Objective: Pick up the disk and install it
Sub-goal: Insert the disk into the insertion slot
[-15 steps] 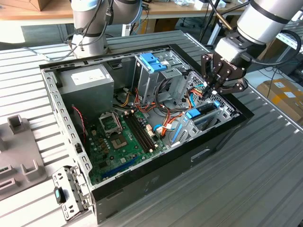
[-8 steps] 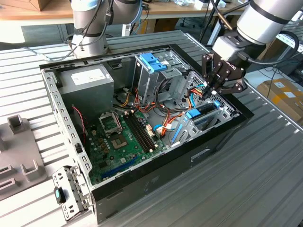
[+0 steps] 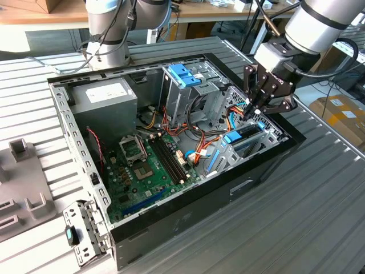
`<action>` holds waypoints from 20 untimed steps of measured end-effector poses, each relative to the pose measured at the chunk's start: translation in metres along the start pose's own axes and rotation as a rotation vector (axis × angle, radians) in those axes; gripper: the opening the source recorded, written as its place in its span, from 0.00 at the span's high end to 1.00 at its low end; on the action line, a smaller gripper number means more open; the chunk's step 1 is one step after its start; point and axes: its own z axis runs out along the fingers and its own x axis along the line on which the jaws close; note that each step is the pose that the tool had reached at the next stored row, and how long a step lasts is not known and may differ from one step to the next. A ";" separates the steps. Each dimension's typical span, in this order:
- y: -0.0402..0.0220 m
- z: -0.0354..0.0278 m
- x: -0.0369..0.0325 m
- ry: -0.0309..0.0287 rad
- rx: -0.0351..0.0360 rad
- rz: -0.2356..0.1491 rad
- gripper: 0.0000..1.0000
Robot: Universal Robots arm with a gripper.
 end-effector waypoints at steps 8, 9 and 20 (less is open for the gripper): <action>0.0007 0.0005 0.0058 -0.0027 0.0071 0.089 0.84; 0.0009 0.0004 0.0072 -0.0027 0.0071 0.089 0.84; 0.0017 -0.0003 0.0167 -0.0027 0.0071 0.089 0.84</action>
